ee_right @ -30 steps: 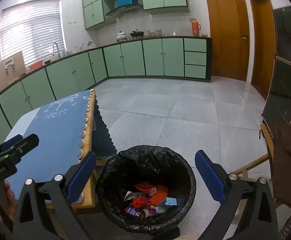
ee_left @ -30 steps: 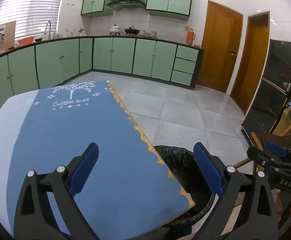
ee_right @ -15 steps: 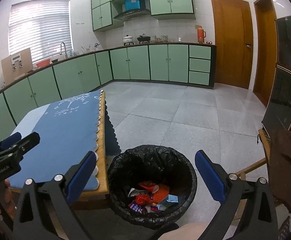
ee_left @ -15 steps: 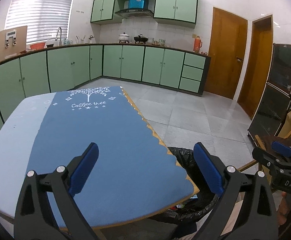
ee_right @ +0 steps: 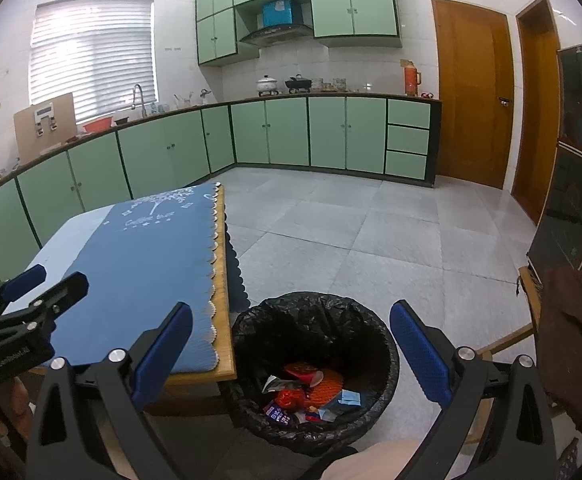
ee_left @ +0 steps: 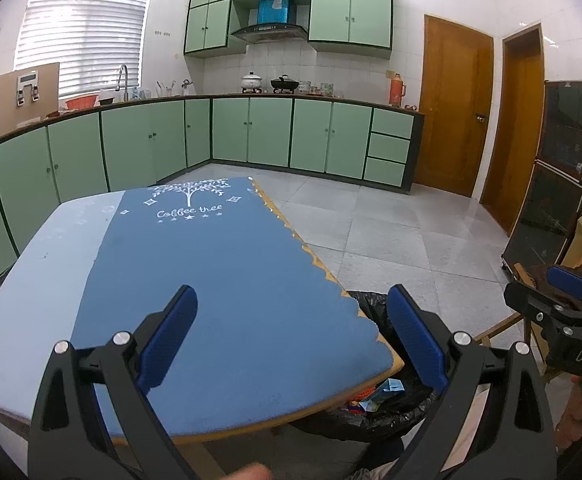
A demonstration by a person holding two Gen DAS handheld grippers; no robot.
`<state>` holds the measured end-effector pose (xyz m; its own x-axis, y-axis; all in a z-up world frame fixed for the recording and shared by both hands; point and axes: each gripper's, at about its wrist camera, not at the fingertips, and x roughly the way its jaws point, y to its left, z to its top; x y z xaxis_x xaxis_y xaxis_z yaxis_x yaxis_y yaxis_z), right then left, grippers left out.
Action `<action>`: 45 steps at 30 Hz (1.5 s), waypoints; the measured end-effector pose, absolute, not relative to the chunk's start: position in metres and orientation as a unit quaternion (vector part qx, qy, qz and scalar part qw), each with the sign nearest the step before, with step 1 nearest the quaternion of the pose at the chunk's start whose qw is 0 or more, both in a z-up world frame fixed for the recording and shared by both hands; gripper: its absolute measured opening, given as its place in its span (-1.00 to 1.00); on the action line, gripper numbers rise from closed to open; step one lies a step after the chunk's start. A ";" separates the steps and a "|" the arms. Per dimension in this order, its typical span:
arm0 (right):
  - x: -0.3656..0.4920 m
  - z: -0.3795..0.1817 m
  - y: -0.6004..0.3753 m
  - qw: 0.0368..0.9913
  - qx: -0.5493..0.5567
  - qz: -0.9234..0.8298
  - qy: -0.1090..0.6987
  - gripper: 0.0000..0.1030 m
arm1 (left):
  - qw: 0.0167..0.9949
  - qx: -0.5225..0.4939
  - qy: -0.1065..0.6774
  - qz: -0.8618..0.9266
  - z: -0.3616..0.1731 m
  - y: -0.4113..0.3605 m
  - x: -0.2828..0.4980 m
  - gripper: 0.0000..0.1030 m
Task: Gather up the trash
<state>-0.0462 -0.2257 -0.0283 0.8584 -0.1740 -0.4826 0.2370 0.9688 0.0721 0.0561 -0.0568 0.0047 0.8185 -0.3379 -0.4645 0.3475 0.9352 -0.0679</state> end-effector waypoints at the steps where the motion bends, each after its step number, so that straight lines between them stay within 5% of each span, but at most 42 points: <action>1: -0.046 -0.028 -0.225 0.962 0.064 -0.106 0.244 0.88 | 0.954 0.010 0.242 -0.179 0.004 -0.056 0.056 0.80; 45: -0.039 -0.025 -0.214 0.965 0.053 -0.093 0.241 0.88 | 0.960 0.002 0.227 -0.167 0.007 -0.046 0.049 0.80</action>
<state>-0.0385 -0.2142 -0.0246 0.8666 -0.1544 -0.4746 0.2055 0.9770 0.0574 0.0493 -0.0459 0.0068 0.8416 -0.3196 -0.4355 0.3214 0.9442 -0.0720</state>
